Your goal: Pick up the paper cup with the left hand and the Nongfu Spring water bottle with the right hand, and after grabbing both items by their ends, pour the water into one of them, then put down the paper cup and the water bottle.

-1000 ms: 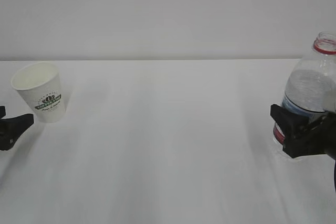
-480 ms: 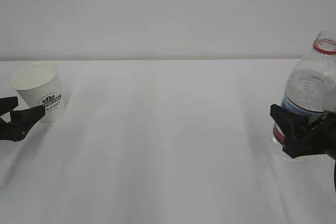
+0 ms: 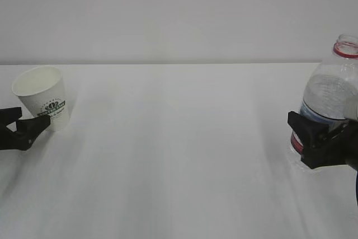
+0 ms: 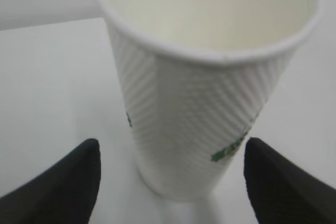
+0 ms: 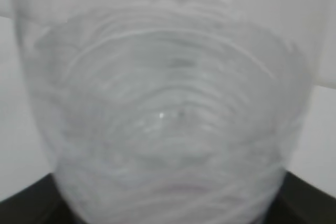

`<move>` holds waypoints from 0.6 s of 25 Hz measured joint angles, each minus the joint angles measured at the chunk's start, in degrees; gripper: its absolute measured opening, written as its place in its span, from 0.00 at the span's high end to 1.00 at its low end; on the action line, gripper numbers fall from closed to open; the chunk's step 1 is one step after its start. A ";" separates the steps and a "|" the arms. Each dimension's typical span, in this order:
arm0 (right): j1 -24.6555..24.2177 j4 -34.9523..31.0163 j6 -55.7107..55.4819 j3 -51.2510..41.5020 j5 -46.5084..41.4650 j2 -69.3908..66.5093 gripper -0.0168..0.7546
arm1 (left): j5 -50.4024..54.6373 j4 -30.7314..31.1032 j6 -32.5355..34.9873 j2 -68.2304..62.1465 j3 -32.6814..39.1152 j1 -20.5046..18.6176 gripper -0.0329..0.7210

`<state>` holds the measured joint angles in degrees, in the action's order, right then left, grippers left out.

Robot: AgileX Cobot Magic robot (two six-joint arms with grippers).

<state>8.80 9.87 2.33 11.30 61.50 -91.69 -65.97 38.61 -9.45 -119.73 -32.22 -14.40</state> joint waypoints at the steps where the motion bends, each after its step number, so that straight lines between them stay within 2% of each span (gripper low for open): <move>1: 0.00 0.00 0.00 0.00 0.00 0.00 0.31 | 0.00 -0.13 0.00 0.00 -0.50 0.39 0.12; 15: 0.00 0.60 0.00 0.00 0.09 0.00 0.31 | 0.00 -1.99 0.00 -4.15 -4.81 4.00 0.12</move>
<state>8.80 10.47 2.33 11.30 61.59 -91.69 -65.97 36.63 -9.45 -123.88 -37.04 -10.40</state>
